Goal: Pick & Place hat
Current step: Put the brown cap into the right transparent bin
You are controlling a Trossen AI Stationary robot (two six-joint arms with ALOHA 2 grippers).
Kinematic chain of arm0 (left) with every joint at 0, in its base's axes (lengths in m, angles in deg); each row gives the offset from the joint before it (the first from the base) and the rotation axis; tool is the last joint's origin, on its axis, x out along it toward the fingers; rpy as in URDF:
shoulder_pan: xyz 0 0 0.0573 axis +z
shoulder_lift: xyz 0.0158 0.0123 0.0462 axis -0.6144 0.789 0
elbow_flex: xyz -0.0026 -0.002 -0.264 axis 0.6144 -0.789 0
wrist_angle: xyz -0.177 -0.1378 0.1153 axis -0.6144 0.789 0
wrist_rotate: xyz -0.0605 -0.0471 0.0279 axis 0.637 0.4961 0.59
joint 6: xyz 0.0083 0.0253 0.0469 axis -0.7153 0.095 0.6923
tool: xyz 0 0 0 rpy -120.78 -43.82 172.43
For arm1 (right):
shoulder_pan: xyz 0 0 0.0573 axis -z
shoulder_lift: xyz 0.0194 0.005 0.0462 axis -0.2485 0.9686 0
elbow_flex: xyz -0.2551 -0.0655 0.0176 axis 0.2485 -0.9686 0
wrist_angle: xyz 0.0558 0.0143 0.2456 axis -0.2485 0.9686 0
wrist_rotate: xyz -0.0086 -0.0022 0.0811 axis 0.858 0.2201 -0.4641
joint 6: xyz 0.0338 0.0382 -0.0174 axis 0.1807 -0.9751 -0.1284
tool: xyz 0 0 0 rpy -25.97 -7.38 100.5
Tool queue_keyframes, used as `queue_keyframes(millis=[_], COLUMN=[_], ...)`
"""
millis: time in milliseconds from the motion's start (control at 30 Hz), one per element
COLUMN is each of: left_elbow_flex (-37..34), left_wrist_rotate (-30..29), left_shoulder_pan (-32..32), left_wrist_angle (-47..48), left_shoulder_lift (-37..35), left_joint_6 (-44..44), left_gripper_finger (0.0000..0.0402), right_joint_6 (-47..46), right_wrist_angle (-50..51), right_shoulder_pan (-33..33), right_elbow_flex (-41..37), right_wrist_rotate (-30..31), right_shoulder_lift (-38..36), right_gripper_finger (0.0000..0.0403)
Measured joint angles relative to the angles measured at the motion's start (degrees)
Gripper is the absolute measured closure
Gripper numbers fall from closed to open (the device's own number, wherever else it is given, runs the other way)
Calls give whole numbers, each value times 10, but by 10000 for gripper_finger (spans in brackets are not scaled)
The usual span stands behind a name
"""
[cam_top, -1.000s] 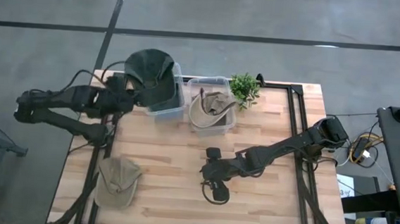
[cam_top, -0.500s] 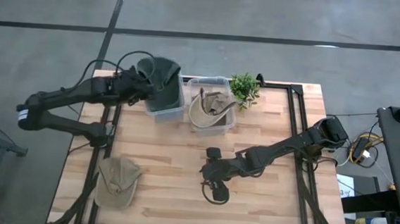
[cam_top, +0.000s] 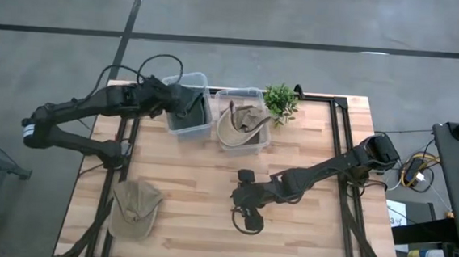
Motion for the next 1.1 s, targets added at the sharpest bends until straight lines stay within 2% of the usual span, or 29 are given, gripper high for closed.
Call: queue_keyframes(millis=[167, 333, 667, 1100], left_elbow_flex=[43, 54, 53, 52], left_wrist_rotate=[1, 86, 105, 123], left_shoulder_pan=[-1, -29, -167, -348], left_wrist_angle=[2, 7, 32, 57], left_shoulder_lift=[-4, -7, 18, 84], left_joint_6=[21, 41, 3, -14], left_gripper_finger=[284, 282, 282, 282], right_joint_6=[0, -3, -5, -11], right_wrist_angle=[-1, -3, -5, -14], right_shoulder_pan=[0, 0, -2, -15], right_elbow_flex=[-1, -1, -1, -1], right_wrist_rotate=[0, 0, 0, -2], right_shoulder_lift=[0, 0, 0, 0], right_gripper_finger=[202, 202, 202, 202])
